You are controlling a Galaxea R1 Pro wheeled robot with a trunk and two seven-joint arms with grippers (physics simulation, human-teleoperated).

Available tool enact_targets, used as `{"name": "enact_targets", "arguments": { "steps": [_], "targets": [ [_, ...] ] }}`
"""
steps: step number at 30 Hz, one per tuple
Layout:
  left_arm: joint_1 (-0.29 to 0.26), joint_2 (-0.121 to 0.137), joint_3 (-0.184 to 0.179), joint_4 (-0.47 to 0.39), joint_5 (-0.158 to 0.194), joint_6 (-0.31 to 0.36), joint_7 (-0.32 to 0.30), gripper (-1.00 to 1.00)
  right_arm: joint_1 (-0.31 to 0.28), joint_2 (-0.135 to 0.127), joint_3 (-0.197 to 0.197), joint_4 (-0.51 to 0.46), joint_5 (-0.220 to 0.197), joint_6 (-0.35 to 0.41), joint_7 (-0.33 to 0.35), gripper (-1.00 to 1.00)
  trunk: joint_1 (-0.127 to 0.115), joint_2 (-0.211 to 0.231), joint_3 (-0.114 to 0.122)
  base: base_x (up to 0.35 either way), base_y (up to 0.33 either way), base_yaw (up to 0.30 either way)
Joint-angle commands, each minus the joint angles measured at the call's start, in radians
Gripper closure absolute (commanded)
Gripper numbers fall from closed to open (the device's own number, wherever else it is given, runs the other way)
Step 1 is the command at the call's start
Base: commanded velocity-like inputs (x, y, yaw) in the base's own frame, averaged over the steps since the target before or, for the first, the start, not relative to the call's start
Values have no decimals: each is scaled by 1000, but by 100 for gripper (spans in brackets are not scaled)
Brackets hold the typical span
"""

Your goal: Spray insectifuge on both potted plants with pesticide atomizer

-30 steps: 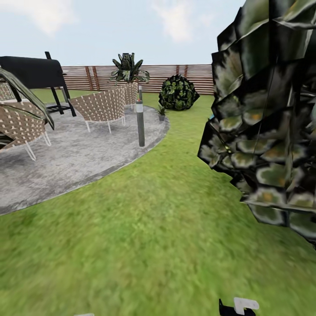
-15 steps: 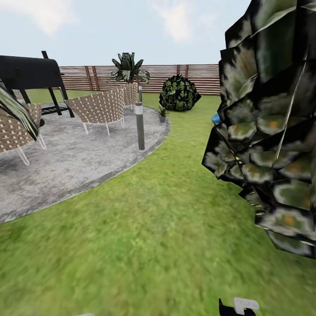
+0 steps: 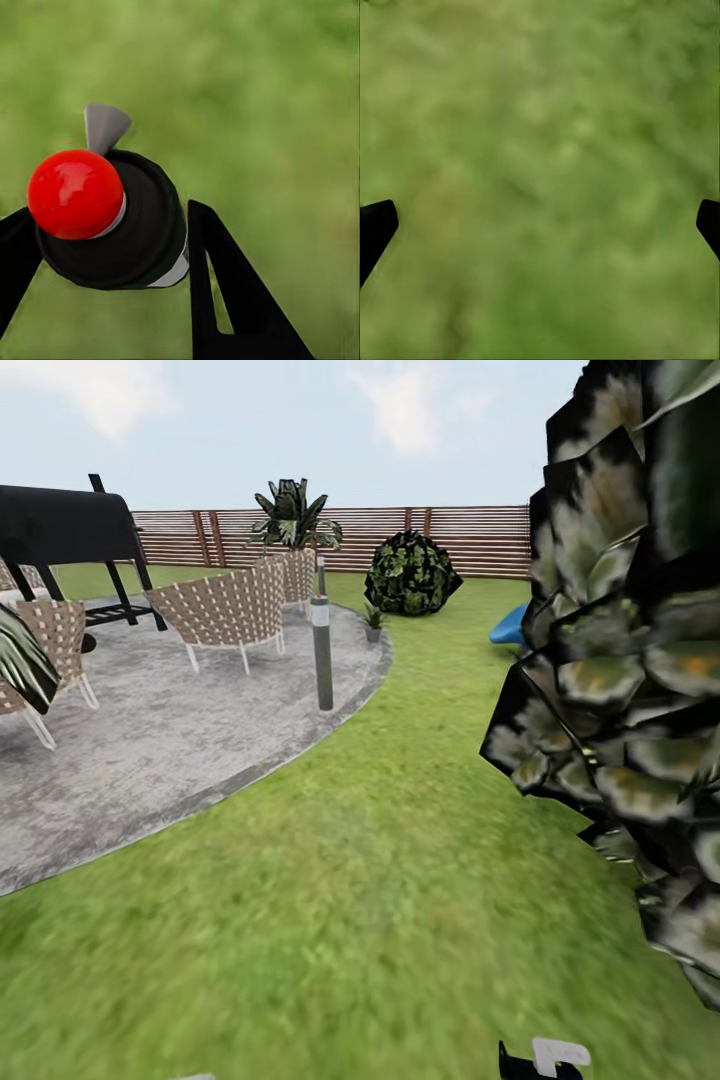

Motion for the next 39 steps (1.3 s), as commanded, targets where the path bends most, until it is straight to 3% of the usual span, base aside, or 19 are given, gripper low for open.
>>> {"name": "enact_targets", "arguments": {
  "steps": [1, 19, 39],
  "targets": [
    [0, 0, -9, 0, 4, -2, 4, 100, -1, 0, -7, 1, 1, -5, 2, -100, 0, 0, -1, 300, 213, 0],
    [0, 0, -9, 0, 4, -1, 4, 100, -1, 0, -7, 1, 1, -5, 1, -100, 0, 0, -1, 307, 169, 0],
    [0, 0, -9, 0, 4, -1, 4, 100, -1, 0, -7, 1, 1, -5, 2, -100, 0, 0, -1, 333, 56, 0]
  ]
}}
